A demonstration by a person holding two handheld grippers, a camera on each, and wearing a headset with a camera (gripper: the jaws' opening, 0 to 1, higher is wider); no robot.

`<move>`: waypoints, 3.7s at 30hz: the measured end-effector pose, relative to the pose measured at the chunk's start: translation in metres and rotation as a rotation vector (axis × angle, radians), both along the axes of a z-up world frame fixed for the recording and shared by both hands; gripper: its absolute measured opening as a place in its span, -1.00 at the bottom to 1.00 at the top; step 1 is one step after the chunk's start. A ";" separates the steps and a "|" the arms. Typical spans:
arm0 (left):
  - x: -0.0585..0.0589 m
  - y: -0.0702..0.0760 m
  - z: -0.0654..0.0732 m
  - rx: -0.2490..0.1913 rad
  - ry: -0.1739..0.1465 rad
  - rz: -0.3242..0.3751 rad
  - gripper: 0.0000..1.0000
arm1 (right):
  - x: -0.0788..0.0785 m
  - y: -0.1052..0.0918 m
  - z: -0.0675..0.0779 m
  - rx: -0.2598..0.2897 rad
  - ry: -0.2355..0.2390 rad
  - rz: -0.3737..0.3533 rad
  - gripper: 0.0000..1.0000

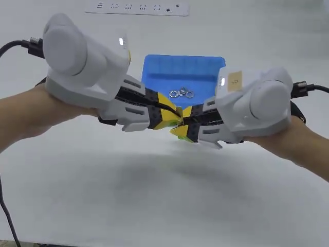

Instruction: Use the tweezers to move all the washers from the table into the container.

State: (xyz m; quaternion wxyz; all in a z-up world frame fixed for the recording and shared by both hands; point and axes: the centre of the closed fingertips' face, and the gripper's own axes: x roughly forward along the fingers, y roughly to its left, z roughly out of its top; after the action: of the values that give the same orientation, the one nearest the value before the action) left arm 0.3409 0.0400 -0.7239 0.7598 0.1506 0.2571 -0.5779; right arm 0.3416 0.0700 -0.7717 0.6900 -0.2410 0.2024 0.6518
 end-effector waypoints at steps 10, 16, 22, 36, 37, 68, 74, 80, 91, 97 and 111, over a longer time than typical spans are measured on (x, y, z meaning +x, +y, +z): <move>-0.004 -0.003 0.000 0.008 -0.023 -0.021 -0.86 | -0.001 -0.001 0.000 0.010 -0.039 0.019 -0.81; -0.003 -0.004 0.000 0.012 -0.034 -0.029 -0.87 | 0.000 -0.001 -0.001 0.010 -0.023 0.026 -0.79; -0.003 -0.004 0.001 0.013 -0.037 -0.035 -0.87 | -0.002 -0.007 -0.014 -0.044 -0.039 0.044 -0.78; -0.005 -0.005 0.001 0.003 -0.016 -0.045 -0.86 | -0.002 -0.006 -0.009 -0.002 -0.017 0.036 -0.80; -0.005 -0.006 0.001 0.003 -0.016 -0.046 -0.86 | -0.003 -0.006 -0.009 -0.001 -0.015 0.036 -0.80; -0.001 -0.007 0.014 -0.036 -0.034 -0.044 -0.87 | 0.001 -0.001 0.002 -0.015 -0.031 0.035 -0.81; -0.002 -0.007 0.020 -0.046 -0.051 -0.038 -0.87 | 0.001 -0.001 0.008 -0.021 -0.038 0.030 -0.81; -0.003 -0.006 0.028 -0.065 -0.060 -0.031 -0.87 | 0.000 0.000 0.016 -0.017 -0.042 0.024 -0.81; -0.001 -0.002 0.044 -0.100 -0.096 -0.016 -0.87 | 0.005 -0.001 0.032 -0.039 -0.075 0.018 -0.81; 0.004 -0.003 0.053 -0.119 -0.118 -0.013 -0.86 | 0.010 -0.002 0.041 -0.046 -0.090 0.011 -0.81; 0.009 -0.001 0.061 -0.137 -0.143 -0.012 -0.83 | 0.017 0.000 0.050 -0.064 -0.107 0.019 -0.81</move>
State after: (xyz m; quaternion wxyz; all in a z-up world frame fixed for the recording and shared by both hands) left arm 0.3502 0.0386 -0.6633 0.7814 0.1405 0.1611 -0.5863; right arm 0.3582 0.0705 -0.7215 0.6857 -0.2991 0.1838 0.6377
